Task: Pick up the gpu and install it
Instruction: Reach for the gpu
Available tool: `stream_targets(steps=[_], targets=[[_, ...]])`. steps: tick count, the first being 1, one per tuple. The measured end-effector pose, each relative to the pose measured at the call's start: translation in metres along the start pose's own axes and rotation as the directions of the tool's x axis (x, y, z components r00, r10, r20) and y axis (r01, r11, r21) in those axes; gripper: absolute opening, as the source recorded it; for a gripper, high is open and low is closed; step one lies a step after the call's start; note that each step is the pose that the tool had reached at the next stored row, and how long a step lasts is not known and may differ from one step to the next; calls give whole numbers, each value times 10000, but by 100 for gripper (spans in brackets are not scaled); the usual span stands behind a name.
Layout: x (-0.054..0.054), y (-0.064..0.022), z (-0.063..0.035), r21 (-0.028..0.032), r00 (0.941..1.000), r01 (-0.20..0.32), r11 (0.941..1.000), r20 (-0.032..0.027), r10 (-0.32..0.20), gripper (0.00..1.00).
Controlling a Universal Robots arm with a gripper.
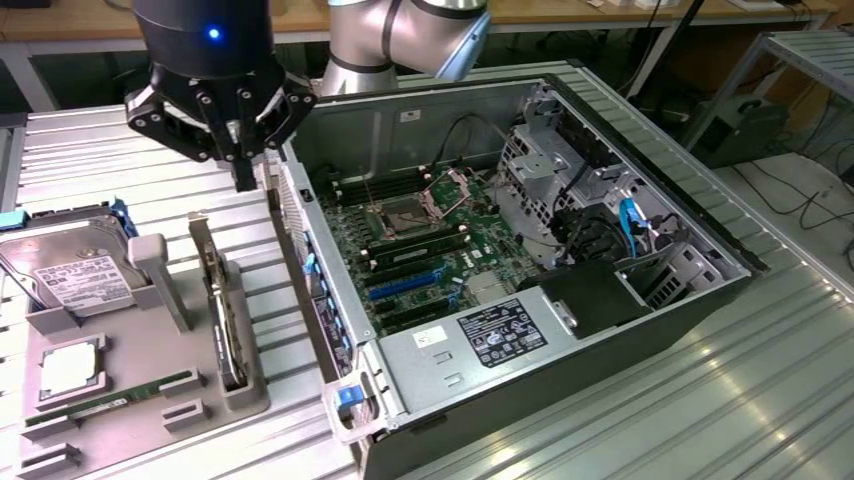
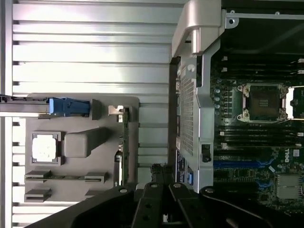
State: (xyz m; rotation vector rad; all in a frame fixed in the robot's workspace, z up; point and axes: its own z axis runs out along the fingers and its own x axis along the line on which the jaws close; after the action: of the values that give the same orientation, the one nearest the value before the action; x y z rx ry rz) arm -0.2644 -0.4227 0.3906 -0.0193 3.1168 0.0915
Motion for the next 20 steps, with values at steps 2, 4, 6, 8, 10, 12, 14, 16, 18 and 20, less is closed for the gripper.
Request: stream_targets(steps=[2, 4, 6, 8, 10, 12, 14, 16, 18, 20], targets=[[61, -19, 2, -6, 10000, 1, 10000, 0, -1, 11], [118, -41, 5, -12, 10000, 1, 10000, 0, -1, 11], [180, -68, 9, -14, 10000, 2, 10000, 0, -2, 11], [238, -91, 14, -17, 10000, 1, 10000, 1, -1, 11], [308, -120, 20, -19, 10000, 1, 10000, 0, -1, 11], [367, -145, 27, -23, 10000, 2, 10000, 1, -2, 11], [428, -166, 30, -26, 10000, 2, 10000, 0, -2, 11], [489, -187, 34, -29, 10000, 2, 10000, 0, -2, 11], [546, -207, 37, -32, 10000, 2, 10000, 0, -2, 11], [607, -229, 41, -34, 10000, 3, 10000, 0, -3, 11]])
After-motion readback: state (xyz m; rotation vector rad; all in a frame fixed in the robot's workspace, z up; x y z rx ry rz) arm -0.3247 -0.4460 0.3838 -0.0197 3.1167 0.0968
